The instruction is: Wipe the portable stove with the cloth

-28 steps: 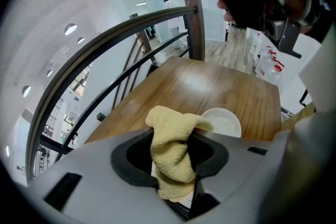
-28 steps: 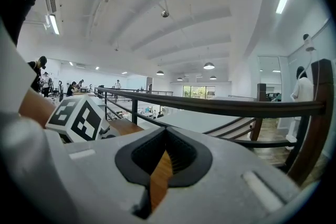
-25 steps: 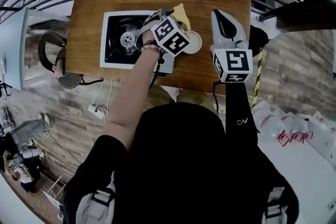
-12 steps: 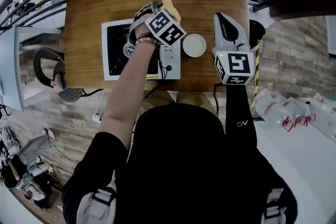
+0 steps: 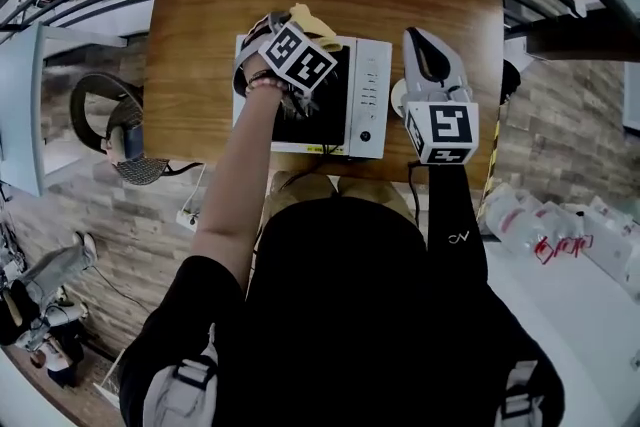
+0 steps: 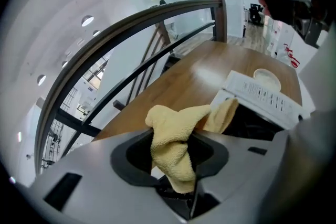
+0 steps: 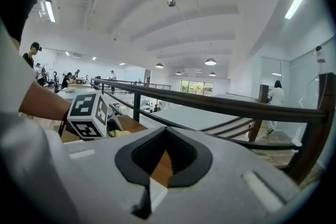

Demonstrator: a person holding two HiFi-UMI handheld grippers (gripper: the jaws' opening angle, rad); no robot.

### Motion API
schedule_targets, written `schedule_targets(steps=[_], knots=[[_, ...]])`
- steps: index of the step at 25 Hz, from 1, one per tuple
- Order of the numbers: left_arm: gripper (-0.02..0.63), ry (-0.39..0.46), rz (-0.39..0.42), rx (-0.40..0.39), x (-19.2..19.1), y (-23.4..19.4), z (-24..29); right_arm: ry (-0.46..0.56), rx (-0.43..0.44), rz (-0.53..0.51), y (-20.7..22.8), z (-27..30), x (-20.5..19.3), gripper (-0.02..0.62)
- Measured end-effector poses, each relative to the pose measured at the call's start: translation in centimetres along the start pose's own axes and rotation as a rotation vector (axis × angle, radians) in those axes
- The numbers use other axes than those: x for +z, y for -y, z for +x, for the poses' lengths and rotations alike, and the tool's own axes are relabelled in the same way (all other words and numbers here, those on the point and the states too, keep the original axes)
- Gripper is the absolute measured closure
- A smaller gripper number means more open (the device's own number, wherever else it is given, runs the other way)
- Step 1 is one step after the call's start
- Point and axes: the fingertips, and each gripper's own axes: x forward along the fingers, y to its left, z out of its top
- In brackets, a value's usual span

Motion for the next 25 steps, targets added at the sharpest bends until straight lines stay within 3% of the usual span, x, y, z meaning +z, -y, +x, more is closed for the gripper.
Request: schedule_targets(steps=[6,12,16,20,25], knots=[[0.462,-0.023,-0.092,0.071,-6.6,-4.1,-1.4,0.015,0.03,-0.022,-2.9,1.4,1.2,0.596],[0.462,0.003,-0.176,0.134,-7.6,-5.8,-2.1,0.016,0.061,-0.036,-4.9,2.0,1.9,0.595],[0.462,0.019,-0.218,0.144,-7.4,-6.0,-1.9,0.011,0.049,-0.038,-4.7,1.4,1.7,0.595],[0.462,0.038,-0.276,0.205,-7.4,-7.7,-1.6,-0.003,0.029,-0.037,-4.2,0.5,0.9,0.595],[0.462,-0.026,-0.35,0.265,-10.0,-9.3,-1.1,-0.012,-0.001,-0.033,-2.9,-0.7,0.5,0.595]])
